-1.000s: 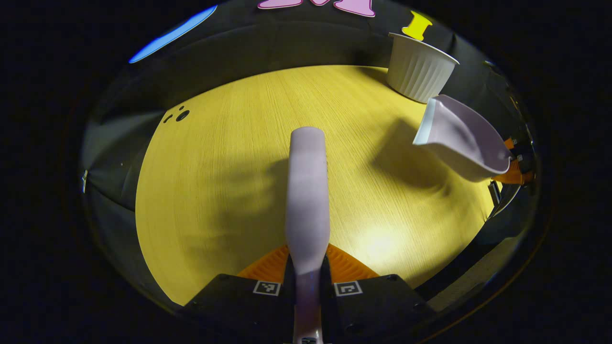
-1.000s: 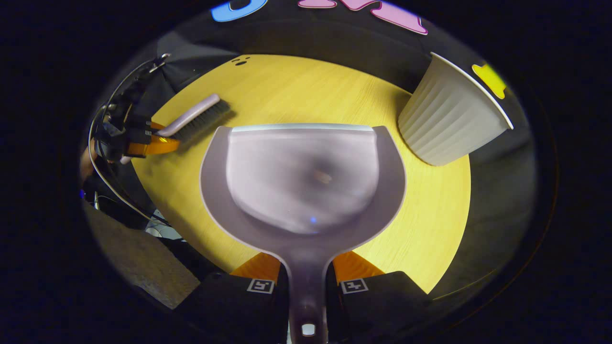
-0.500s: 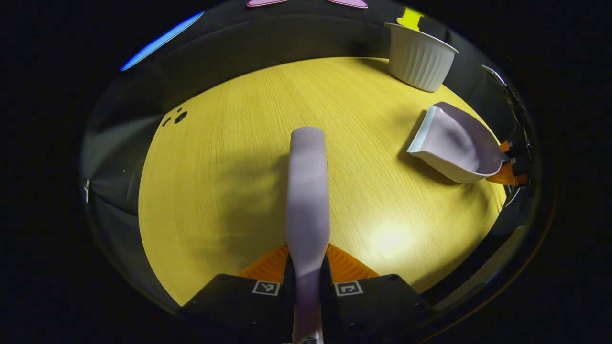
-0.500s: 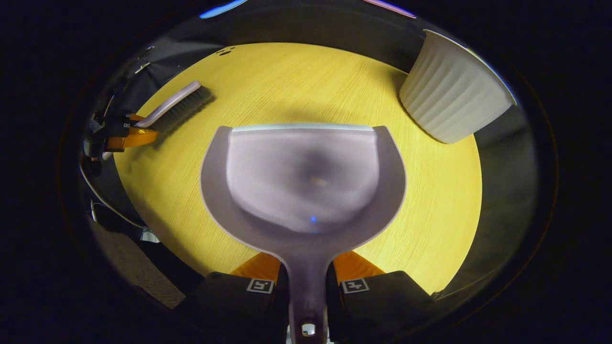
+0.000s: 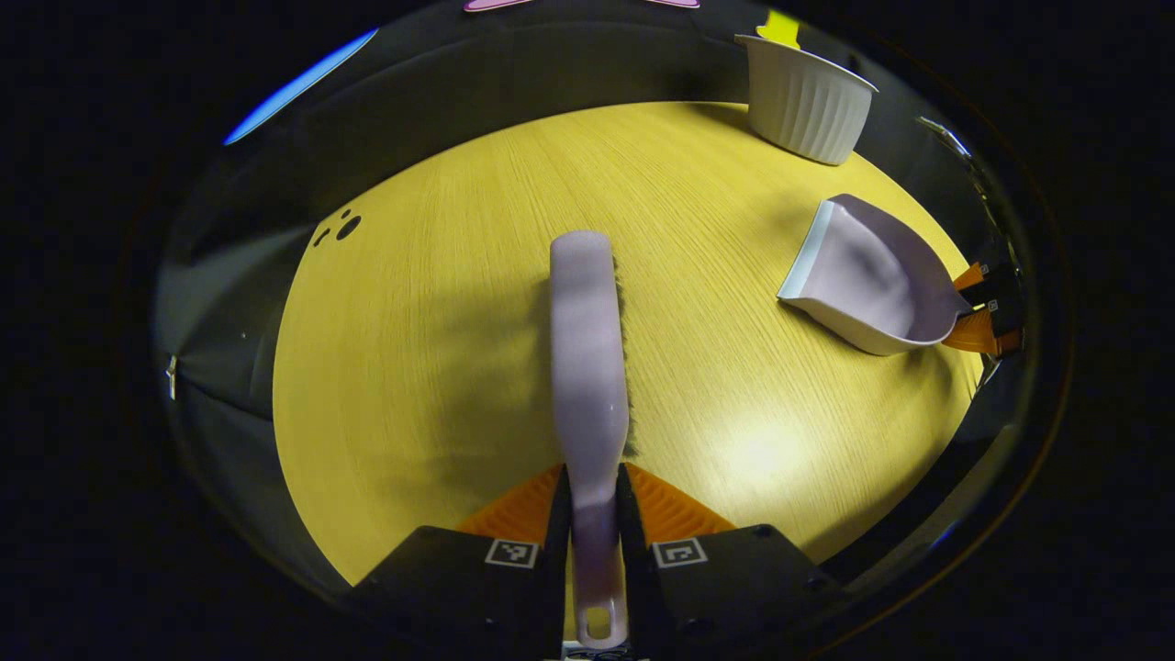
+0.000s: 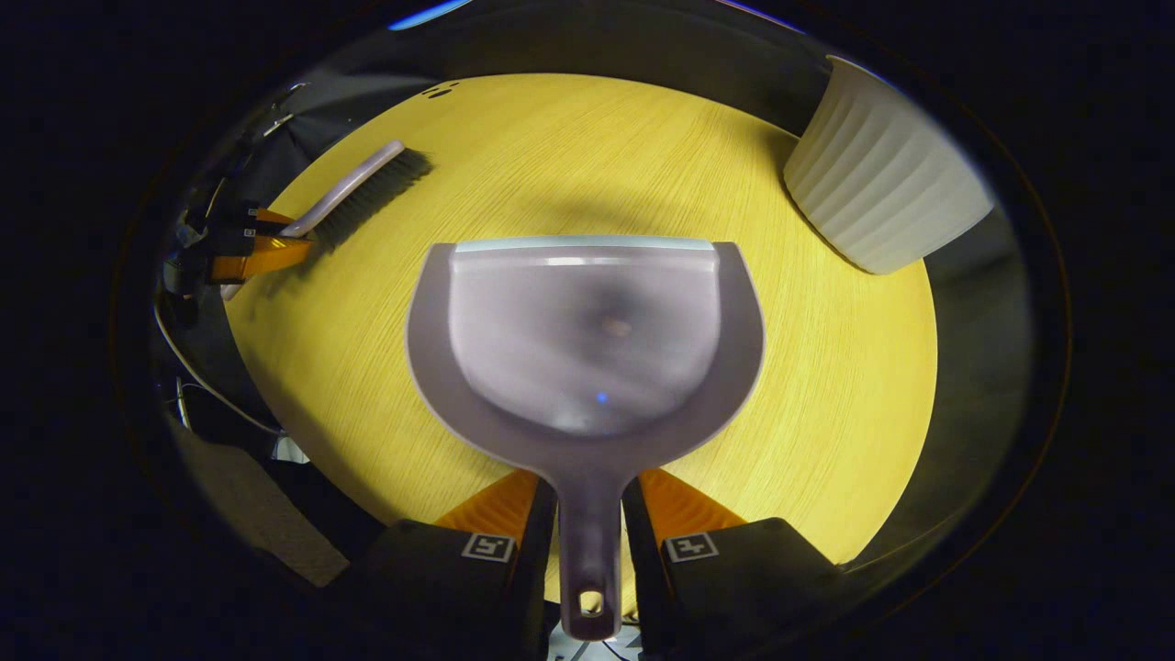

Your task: Pick up the small broom and dustpan from the desktop, sweep the trash into the dustpan with the broom, and then empty the trash into the garbage bin.

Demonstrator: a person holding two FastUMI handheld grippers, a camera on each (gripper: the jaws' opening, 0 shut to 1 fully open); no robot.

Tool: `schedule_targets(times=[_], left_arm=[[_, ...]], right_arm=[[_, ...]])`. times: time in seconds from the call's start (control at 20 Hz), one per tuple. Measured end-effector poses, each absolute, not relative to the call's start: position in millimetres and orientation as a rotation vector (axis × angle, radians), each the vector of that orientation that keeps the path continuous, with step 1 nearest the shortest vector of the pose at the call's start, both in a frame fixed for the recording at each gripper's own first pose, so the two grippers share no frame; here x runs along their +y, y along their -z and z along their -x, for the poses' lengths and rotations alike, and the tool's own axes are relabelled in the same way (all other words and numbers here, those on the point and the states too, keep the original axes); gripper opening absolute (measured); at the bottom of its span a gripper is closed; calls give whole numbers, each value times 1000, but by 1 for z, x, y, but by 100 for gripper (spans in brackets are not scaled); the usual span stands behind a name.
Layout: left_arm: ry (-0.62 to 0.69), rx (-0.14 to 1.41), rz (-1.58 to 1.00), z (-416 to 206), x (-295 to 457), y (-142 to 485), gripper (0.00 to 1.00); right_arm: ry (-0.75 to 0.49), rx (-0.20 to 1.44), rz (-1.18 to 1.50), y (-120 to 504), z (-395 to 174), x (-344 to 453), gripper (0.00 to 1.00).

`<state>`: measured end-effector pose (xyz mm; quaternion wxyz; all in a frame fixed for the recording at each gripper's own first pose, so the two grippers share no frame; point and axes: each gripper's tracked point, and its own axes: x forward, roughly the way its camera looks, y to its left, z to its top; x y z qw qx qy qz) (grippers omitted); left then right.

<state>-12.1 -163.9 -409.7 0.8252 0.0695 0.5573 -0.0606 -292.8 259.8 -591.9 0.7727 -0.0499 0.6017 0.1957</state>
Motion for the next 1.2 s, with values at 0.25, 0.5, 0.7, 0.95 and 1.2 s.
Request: schedule_targets(times=[0.25, 0.5, 0.7, 0.95, 1.2], left_arm=[[109, 1167, -141, 16, -160, 393, 32], [88, 1110, -143, 20, -156, 359, 32], [81, 996, -125, 9, -169, 318, 32], [64, 710, -77, -32, -185, 237, 32], [40, 434, -31, -59, -187, 152, 32]], right_arm=[[-424, 1279, 90, 569, 297, 255, 44], [-419, 1195, 23, 519, 294, 257, 45], [-402, 1007, -26, 470, 266, 264, 45], [-366, 778, -58, 410, 230, 265, 44], [-349, 562, -58, 340, 206, 259, 44]])
